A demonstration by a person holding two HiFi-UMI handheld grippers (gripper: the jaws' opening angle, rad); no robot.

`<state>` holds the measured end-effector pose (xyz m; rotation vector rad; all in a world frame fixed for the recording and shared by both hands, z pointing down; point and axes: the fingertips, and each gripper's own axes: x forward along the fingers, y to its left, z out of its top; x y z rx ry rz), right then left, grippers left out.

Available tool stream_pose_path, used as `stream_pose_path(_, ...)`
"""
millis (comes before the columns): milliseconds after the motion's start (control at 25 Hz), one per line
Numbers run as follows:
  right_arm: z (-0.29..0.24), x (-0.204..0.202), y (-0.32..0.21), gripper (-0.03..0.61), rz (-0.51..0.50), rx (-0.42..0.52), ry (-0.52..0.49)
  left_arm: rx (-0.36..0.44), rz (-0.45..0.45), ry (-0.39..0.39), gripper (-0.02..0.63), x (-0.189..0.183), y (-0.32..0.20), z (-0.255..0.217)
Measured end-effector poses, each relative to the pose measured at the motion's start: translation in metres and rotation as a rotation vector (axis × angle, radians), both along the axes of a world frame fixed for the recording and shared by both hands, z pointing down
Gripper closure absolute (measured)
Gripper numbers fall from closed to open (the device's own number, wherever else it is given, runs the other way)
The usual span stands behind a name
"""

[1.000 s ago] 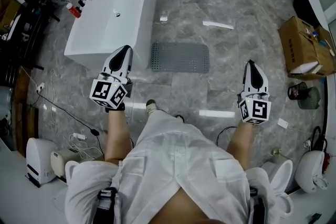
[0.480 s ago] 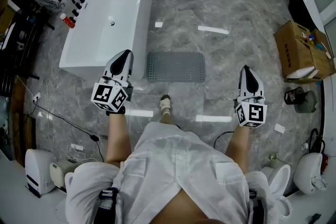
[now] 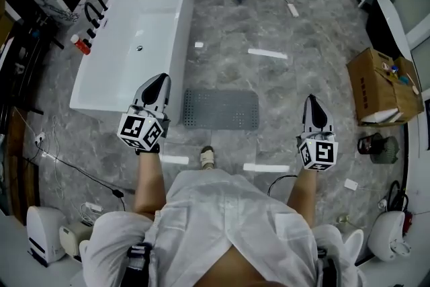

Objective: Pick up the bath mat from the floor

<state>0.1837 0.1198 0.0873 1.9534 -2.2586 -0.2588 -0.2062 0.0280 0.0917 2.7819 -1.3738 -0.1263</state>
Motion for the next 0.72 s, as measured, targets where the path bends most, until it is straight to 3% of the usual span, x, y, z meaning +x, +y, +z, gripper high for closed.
stream_pose_path(320,-0.003,-0.022,-0.064,0.551,0.009,0.007,-0.005,0.013,0.033,0.001,0.591,-0.014,-0.069,-0.005)
stream_pose_path(720,0.01,-0.035,-0.09,0.551,0.033,-0.039,0.0,-0.032,0.081,0.009,0.591,-0.017,-0.107,0.016)
